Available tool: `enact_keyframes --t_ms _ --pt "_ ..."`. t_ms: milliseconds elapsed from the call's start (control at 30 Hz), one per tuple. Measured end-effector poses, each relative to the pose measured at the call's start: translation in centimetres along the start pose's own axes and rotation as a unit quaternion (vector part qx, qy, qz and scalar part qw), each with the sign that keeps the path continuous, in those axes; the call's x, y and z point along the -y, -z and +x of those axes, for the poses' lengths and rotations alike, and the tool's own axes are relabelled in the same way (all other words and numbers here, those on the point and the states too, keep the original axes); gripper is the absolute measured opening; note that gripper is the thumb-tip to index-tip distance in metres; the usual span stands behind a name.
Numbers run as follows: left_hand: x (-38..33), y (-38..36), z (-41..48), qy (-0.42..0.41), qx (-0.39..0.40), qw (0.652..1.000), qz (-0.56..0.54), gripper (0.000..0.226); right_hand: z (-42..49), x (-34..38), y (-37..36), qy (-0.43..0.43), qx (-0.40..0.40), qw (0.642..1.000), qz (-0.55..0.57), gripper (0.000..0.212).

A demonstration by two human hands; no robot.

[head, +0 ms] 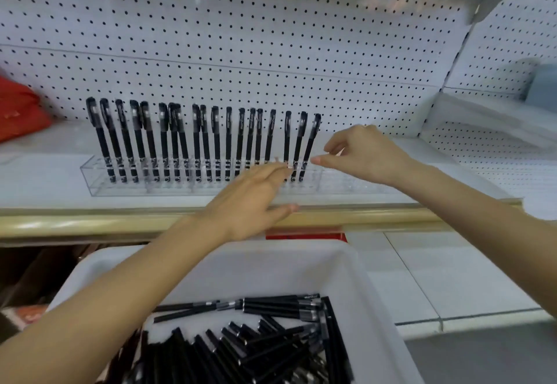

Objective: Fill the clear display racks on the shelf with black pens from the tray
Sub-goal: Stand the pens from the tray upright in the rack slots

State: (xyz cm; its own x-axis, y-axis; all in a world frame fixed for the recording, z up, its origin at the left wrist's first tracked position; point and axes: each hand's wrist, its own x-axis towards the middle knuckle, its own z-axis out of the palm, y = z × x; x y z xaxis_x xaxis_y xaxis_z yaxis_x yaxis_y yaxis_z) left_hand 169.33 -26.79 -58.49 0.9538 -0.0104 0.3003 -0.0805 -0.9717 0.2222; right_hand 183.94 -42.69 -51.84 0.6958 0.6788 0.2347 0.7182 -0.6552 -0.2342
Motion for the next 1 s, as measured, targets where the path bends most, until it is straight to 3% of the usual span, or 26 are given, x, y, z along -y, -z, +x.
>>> enact_keyframes --t_ms 167,300,467,567,1000 --pt "0.9 0.7 -5.3 0.017 -0.030 0.999 -0.041 0.054 -5.5 2.7 -2.4 0.048 0.030 0.995 0.081 0.031" --pt "2.7 0.1 -8.8 0.057 -0.019 0.998 -0.033 0.049 -8.8 4.5 -7.8 0.083 0.120 0.980 0.135 0.042" --pt "4.8 -2.0 -11.7 0.115 0.067 0.991 -0.036 0.066 -10.7 6.7 -15.4 0.102 0.240 0.954 0.147 0.049" --pt "5.7 -3.2 -13.0 0.111 0.072 0.991 0.005 0.083 -11.5 7.2 -18.4 0.110 0.291 0.942 0.127 0.054" --pt "7.9 -5.6 -14.9 0.095 0.018 0.995 0.000 0.071 -11.8 7.3 -21.7 0.155 0.284 0.945 0.048 0.071"
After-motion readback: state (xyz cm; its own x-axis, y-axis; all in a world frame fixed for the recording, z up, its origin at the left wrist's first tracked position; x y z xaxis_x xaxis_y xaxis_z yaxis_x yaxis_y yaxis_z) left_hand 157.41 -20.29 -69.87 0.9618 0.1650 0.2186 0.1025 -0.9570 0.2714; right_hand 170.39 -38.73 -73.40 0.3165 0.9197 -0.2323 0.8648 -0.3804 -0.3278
